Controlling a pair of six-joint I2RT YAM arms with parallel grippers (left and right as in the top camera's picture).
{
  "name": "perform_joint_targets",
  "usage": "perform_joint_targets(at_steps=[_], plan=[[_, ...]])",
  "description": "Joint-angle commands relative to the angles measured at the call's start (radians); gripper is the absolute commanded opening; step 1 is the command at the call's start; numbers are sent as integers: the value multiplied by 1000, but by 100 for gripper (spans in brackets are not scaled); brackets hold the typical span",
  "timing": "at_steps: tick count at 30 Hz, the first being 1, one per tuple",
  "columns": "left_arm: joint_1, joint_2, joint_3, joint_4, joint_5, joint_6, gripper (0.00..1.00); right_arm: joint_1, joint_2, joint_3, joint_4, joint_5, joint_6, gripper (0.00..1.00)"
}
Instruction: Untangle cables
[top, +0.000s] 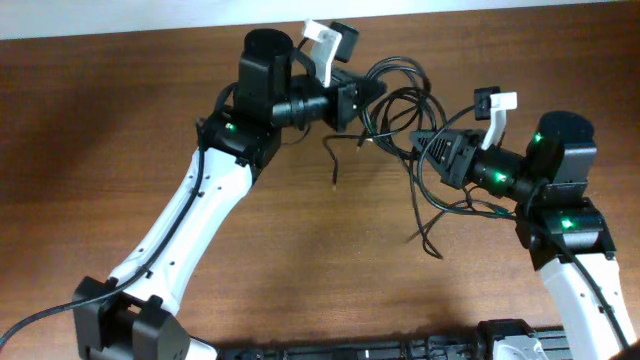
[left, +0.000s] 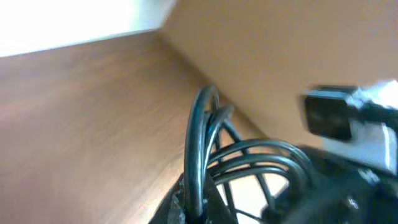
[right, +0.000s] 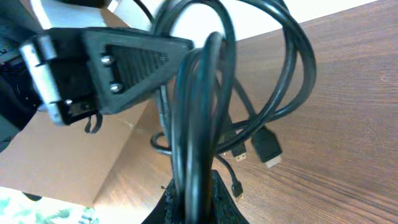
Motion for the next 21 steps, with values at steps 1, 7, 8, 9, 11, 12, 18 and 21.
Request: perform_joint_targets(at_steps=[1,7,8,9,11,12,18,21], plan=[[16,-4,11,-61,-216,-191,0,0,-6,8,14,-8,-8,4],[16,-5,11,-79,26,-14,0,0,-6,8,-45,365,221,4],[16,-5,11,-64,81,29,0,0,-6,8,-83,416,241,4],[16,-5,11,-43,146,77,0,0,-6,8,-102,436,240,4],[16,-5,11,19,325,185,0,0,-6,8,-169,500,240,4],[16,-5,11,43,389,220,0,0,-6,8,-198,529,241,4],[19,-6,11,96,481,231,0,-1,-6,8,-248,669,285,4],[82,-23,11,96,481,231,0,-2,-6,8,-303,769,299,4]])
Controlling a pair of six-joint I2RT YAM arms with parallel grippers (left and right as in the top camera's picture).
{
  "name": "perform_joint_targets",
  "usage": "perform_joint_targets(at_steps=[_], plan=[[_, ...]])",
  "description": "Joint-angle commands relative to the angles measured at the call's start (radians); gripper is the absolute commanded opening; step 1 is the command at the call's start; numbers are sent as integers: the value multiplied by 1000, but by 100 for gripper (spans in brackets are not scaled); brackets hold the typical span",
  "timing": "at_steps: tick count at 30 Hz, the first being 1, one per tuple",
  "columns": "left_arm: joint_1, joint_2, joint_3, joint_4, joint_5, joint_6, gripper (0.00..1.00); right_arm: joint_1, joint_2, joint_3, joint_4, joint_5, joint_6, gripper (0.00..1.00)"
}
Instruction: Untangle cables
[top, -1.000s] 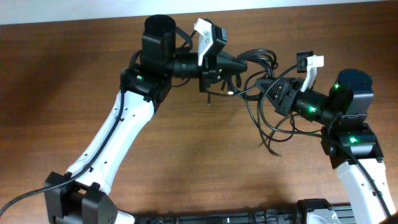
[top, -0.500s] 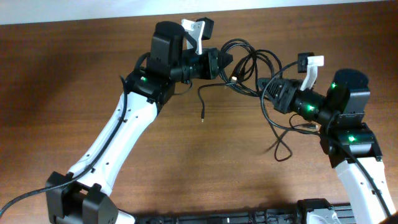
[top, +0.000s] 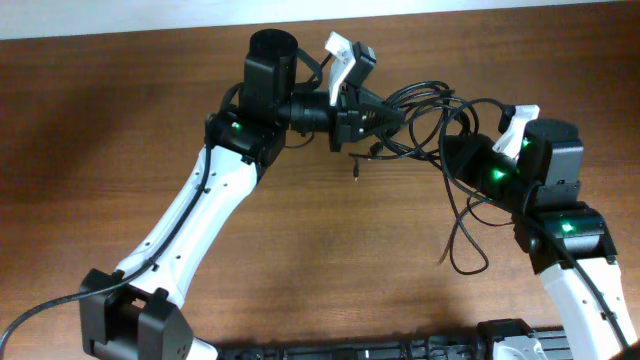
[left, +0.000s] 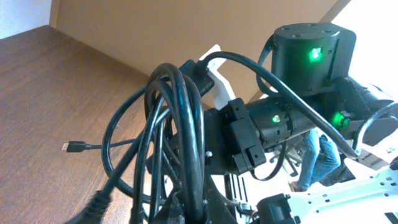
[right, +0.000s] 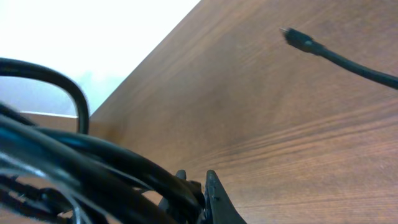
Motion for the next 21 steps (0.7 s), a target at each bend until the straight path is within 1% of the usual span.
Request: perform_joint_targets(at_steps=[1,3,4,6,7,8,9,12,13,15,16,17,18,21], plan=[[111,-48,15,19,63,20,0,-28,10,-14,-69,301,23,4],[151,-63,15,12,63,20,0,-28,10,-14,-84,343,42,4],[172,-72,15,5,63,20,0,-28,10,-14,-86,352,45,15],[207,-85,15,-3,63,20,0,-28,10,-14,-85,359,45,38],[219,-91,15,-6,63,20,0,-28,10,-14,-86,367,46,55],[237,-100,15,-8,63,20,0,-28,10,-14,-86,377,46,68],[253,-111,15,-10,63,20,0,-28,10,-14,-86,377,45,73],[280,-135,15,-10,63,20,0,-27,10,-14,-86,362,45,86],[281,-135,15,-10,63,20,0,-27,10,-14,-84,338,32,87],[280,-135,15,-18,64,20,0,-27,10,-14,-55,266,-72,89],[280,-135,15,-21,63,20,0,-27,10,-14,-9,175,-196,92],[280,-135,15,-22,63,20,0,-26,10,-14,40,75,-304,98],[280,-135,15,-21,63,20,0,-26,10,-14,68,7,-363,100],[278,-135,15,-25,76,20,0,-26,10,-14,154,-176,-491,99]])
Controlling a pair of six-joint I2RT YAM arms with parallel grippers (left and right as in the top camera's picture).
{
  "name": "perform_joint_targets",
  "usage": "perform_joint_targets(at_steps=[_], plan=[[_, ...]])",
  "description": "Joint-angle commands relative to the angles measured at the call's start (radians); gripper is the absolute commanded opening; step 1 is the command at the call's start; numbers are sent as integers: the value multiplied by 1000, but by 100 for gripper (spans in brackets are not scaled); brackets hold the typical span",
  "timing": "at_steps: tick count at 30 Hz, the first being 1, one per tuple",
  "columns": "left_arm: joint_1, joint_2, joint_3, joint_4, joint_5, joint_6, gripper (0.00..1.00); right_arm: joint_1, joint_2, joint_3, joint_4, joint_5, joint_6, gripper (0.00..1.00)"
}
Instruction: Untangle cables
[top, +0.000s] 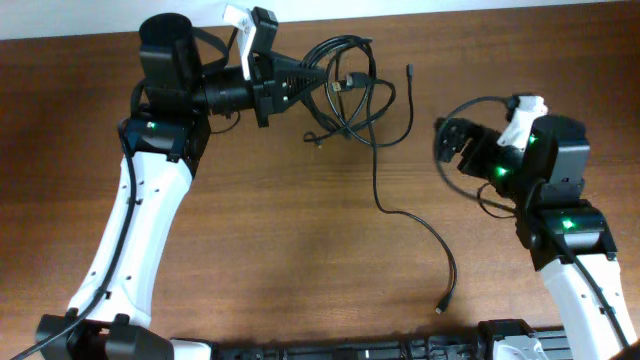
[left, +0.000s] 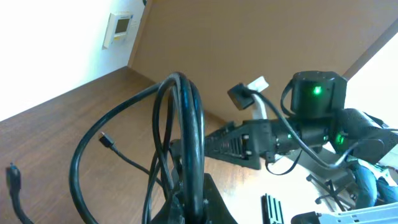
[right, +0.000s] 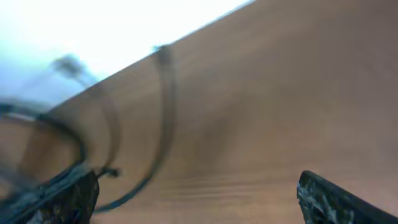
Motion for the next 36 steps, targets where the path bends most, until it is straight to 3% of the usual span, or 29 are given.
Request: perform_joint_targets(at_steps=[1,10,12,16,19,27,32,34,36], plan=[[-3,-29,23,2,50,19,0,0,-3,1,53,-221,-192,99],[-167,-29,23,37,74,19,0,0,0,1,98,-206,-214,99],[-202,-29,23,40,75,19,0,0,0,1,97,-111,-189,99],[-217,-29,23,37,76,0,0,0,4,1,45,267,42,99],[-217,-29,23,37,112,1,0,0,46,1,-6,373,96,99],[-176,-29,23,36,81,14,0,-1,74,1,-156,316,143,99],[-174,-29,23,-107,31,420,0,0,-6,1,-137,140,122,99],[-174,-29,23,-200,-174,457,0,0,-44,1,-132,76,122,99],[-174,-29,23,-269,-331,457,16,0,-72,1,-99,-9,104,99]])
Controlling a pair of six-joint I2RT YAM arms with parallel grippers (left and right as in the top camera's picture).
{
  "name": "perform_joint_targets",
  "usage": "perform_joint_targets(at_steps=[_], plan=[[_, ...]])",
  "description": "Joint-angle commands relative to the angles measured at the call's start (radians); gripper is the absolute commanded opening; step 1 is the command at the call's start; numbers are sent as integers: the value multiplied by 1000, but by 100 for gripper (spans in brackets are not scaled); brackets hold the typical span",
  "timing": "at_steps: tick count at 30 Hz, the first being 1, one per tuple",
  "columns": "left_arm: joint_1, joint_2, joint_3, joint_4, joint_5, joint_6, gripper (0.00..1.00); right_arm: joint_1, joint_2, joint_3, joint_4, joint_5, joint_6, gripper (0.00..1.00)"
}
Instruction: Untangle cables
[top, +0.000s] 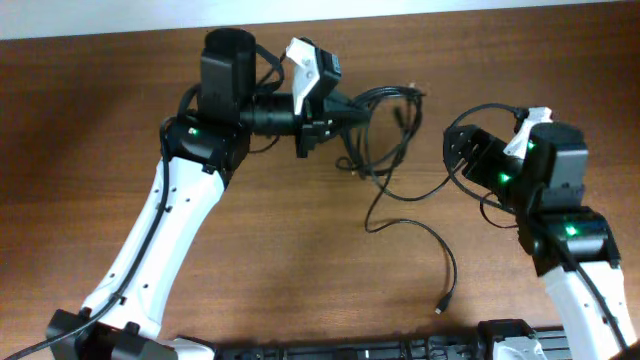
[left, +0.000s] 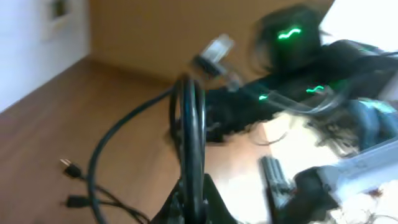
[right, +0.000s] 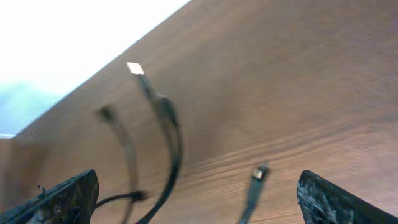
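The tangle of black cables (top: 378, 128) hangs off my left gripper (top: 343, 107), which is shut on its loops at the back middle of the table. In the left wrist view the held loop (left: 189, 118) rises from the gripper (left: 193, 208), with small plugs (left: 69, 169) dangling to the left. One long cable (top: 432, 240) trails out of the tangle and lies on the wood, its plug (top: 441, 307) near the front. To the right of the tangle my right gripper (top: 463, 150) is wide open; its wrist view (right: 199, 205) shows only blurred cable ends (right: 163, 112) ahead.
The brown wooden table (top: 250, 270) runs to a pale wall at the back. A black rail (top: 400, 352) lies along the front edge. Each wrist carries a white camera mount (top: 305, 55) with its own thin lead.
My left gripper, still shut on the tangle, has moved right and slightly forward, toward the open right gripper. The long trailing cable now bends more on the table; its plug lies where it did.
Both grippers were shut on the tangle close together at the back of the table, and still held it a moment later. Then the right one was open and the left held the tangle far left, one cable strung out. Now the left is back near the middle.
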Motion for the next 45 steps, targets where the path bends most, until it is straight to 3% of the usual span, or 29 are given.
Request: perform_joint_targets(at_steps=[1,2,3,4,6,11,13,17,22,32,33,34,35,37,42,45], plan=[[3,-28,16,-62,-257,87,20,0,-44,1,51,-170,-26,99],[3,-28,16,-77,-273,87,24,0,-49,1,71,-200,-26,99],[3,-28,16,-89,-288,87,44,0,-51,1,95,-238,-26,99],[3,-28,16,-101,-290,87,57,0,-51,1,119,-272,-26,99],[3,-28,16,-104,-290,87,60,0,-51,1,119,-273,-26,99],[3,-28,16,-126,-413,86,56,0,-46,1,114,-273,-52,99],[3,-28,16,-163,-537,85,62,0,-32,1,106,-273,-52,99],[4,-28,16,-272,-849,-8,93,0,59,1,82,-333,-52,99],[99,-28,16,-374,-917,-163,100,52,232,1,87,-404,-83,99],[148,-28,16,-466,-917,-163,99,237,611,1,172,-418,-75,99],[147,-28,16,-466,-917,-163,99,243,634,1,183,-440,-74,93],[147,-28,16,-466,-917,-163,99,250,643,1,206,-463,-74,72],[147,-28,16,-466,-917,-163,99,255,643,1,225,-469,-74,60],[147,-28,16,-466,-917,-163,99,263,642,1,285,-492,-72,6],[147,-28,16,-466,-917,-163,99,262,615,21,277,-509,-64,4],[147,-28,16,-466,-917,-163,99,262,520,127,206,-457,-71,4]])
